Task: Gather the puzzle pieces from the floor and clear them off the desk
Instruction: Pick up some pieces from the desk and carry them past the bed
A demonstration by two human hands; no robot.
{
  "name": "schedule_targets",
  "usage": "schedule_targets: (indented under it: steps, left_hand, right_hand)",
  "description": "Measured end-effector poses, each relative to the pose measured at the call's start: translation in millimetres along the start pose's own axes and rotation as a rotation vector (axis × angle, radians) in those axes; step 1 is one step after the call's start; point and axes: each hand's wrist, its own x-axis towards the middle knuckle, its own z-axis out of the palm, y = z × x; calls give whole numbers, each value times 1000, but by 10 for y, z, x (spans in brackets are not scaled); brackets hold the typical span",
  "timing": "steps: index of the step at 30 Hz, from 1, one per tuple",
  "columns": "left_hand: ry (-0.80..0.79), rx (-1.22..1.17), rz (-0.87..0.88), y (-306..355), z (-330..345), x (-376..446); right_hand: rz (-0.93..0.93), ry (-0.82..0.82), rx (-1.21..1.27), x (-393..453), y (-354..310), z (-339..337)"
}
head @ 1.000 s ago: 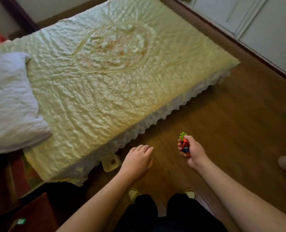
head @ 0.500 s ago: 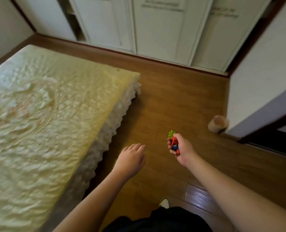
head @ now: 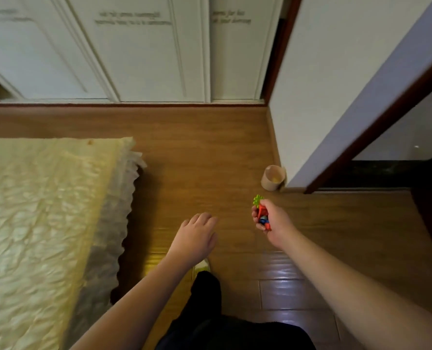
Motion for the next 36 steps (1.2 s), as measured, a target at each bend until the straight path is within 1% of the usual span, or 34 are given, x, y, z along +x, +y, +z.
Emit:
schedule_targets:
  steps: [5, 11, 15, 18, 24, 29, 33, 36]
  left_hand:
    - [-3, 64, 108, -257, -335, 756]
    - [-33, 105, 242, -337, -679, 1564]
    - [-87, 119, 303, -278, -731, 2058]
    - [-134, 116, 338, -186, -732, 2404]
    - [-187, 99, 284, 63, -656, 3220]
    - [-227, 25, 161, 257, -601, 3879]
    - [-213, -4, 126, 435, -536, 4356]
    - [-223, -50, 137, 570, -444, 4566]
  right_hand:
    - [-37, 99, 60, 348, -514, 126]
    - [-53, 174, 86, 650, -889, 242]
    - [-63, 236, 118, 868, -1145, 103]
    - [-36, 277, 115, 1060, -1365, -94]
    - [22, 328, 85, 1692, -1805, -556]
    - [13, 420, 86, 2338, -2217, -917]
    - [76, 381, 74, 2817, -2472, -1113]
    - [118, 356, 55, 3130, -2565, -1192]
